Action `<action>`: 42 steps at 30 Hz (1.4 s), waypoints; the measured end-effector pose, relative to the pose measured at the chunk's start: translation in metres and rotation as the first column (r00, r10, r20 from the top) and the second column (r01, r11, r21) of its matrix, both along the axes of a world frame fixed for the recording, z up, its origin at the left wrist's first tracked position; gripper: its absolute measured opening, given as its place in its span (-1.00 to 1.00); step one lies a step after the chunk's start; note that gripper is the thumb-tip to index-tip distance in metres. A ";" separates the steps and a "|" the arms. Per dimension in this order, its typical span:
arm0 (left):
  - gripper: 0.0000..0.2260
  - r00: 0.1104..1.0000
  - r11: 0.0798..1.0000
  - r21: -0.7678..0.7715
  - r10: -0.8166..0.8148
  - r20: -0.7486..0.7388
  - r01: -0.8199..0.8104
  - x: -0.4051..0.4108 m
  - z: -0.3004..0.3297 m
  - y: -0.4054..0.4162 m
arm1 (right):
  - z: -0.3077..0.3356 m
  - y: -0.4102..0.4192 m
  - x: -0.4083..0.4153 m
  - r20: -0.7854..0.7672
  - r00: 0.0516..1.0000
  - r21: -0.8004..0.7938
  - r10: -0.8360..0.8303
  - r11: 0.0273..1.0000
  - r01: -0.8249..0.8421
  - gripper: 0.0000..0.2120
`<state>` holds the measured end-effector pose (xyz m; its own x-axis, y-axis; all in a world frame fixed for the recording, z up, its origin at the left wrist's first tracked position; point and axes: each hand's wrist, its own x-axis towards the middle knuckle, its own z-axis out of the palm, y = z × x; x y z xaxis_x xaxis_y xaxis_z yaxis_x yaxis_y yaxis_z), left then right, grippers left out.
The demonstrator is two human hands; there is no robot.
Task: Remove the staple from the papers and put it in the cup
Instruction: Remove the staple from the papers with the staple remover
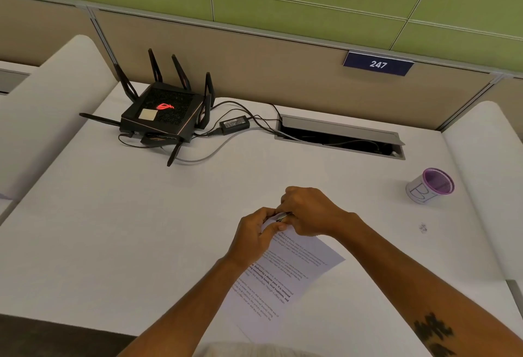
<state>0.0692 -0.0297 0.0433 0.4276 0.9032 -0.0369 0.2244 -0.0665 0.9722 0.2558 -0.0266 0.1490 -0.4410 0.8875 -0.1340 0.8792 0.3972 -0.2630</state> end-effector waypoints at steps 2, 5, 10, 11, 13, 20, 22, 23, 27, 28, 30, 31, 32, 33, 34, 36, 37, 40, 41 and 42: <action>-0.74 1.000 1.000 -0.002 -0.010 0.002 0.010 -0.001 -0.001 -0.002 | -0.001 -0.002 0.000 0.001 1.000 -0.013 0.000 1.000 0.000 -0.86; -0.78 1.000 1.000 -0.026 -0.007 0.010 0.007 -0.001 0.003 -0.004 | 0.000 -0.003 0.003 0.009 1.000 -0.039 0.005 0.999 -0.005 -0.85; -0.68 0.997 0.996 -0.056 -0.072 0.026 0.073 -0.003 0.013 -0.001 | -0.002 -0.002 0.010 -0.010 1.000 -0.052 -0.017 0.999 0.016 -0.83; -0.61 0.996 0.995 -0.052 -0.083 0.021 0.084 -0.004 0.013 -0.001 | -0.002 -0.001 0.012 -0.031 0.999 -0.069 -0.027 0.997 0.024 -0.82; -0.48 0.997 0.996 -0.037 -0.081 -0.001 0.081 -0.005 0.010 0.000 | -0.003 -0.001 0.015 -0.049 0.998 -0.107 -0.048 0.993 0.043 -0.75; -0.56 0.999 0.996 -0.087 -0.026 -0.029 0.023 -0.010 0.007 -0.001 | -0.010 0.000 0.029 -0.040 0.987 -0.153 -0.159 0.977 0.151 -0.61; -0.75 1.000 0.995 -0.102 -0.011 -0.004 0.010 -0.011 0.008 -0.002 | -0.011 -0.001 0.031 -0.038 0.980 -0.156 -0.196 0.970 0.188 -0.60; -0.82 1.000 0.994 -0.105 0.002 0.002 -0.002 -0.011 0.009 -0.002 | -0.012 -0.001 0.032 -0.043 0.975 -0.159 -0.219 0.965 0.210 -0.58; -0.91 0.998 0.995 -0.082 0.060 -0.036 -0.063 -0.010 0.016 -0.001 | -0.009 -0.004 0.035 -0.148 0.929 -0.200 -0.340 0.930 0.309 -0.55; -0.91 0.996 0.993 -0.085 0.075 -0.040 -0.078 -0.010 0.019 -0.001 | -0.008 -0.005 0.034 -0.191 0.909 -0.210 -0.371 0.920 0.332 -0.55; -0.90 0.994 0.990 -0.096 0.105 -0.031 -0.107 -0.010 0.023 -0.001 | -0.003 -0.008 0.031 -0.285 0.852 -0.214 -0.439 0.896 0.390 -0.55; -0.89 0.992 0.987 -0.100 0.123 -0.022 -0.125 -0.010 0.026 0.000 | 0.000 -0.011 0.029 -0.330 0.816 -0.210 -0.475 0.879 0.428 -0.54; -0.88 0.989 0.984 -0.105 0.147 -0.011 -0.147 -0.010 0.028 0.000 | 0.003 -0.015 0.026 -0.371 0.778 -0.200 -0.507 0.862 0.467 -0.54; -0.87 0.984 0.978 -0.108 0.178 0.000 -0.177 -0.009 0.031 0.000 | 0.007 -0.019 0.022 -0.412 0.741 -0.185 -0.531 0.844 0.503 -0.54; -0.87 0.977 0.971 -0.114 0.214 0.012 -0.212 -0.009 0.033 0.001 | 0.009 -0.024 0.017 -0.458 0.702 -0.169 -0.546 0.828 0.534 -0.54; -0.89 0.958 0.951 -0.146 0.282 0.054 -0.272 -0.008 0.039 0.002 | 0.011 -0.036 0.006 -0.573 0.603 -0.160 -0.555 0.797 0.582 -0.59; -0.90 0.948 0.942 -0.169 0.307 0.082 -0.291 -0.007 0.042 0.002 | 0.011 -0.042 -0.001 -0.625 0.543 -0.176 -0.561 0.779 0.602 -0.64; -0.94 0.925 0.916 -0.223 0.364 0.111 -0.334 -0.003 0.053 0.005 | 0.004 -0.057 -0.024 -0.688 0.422 -0.229 -0.591 0.729 0.645 -0.73; -0.93 0.919 0.909 -0.230 0.379 0.109 -0.348 -0.001 0.056 0.005 | 0.000 -0.060 -0.031 -0.692 0.411 -0.225 -0.594 0.718 0.658 -0.73; -0.92 0.914 0.903 -0.236 0.391 0.110 -0.358 0.000 0.059 0.005 | -0.003 -0.064 -0.038 -0.696 0.396 -0.224 -0.598 0.706 0.672 -0.74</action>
<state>0.0696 -0.0248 0.1024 0.0745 0.9766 -0.2018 0.0425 0.1991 0.9791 0.2179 -0.0902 0.1458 0.3376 0.9411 0.0166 0.4504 -0.1461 -0.8808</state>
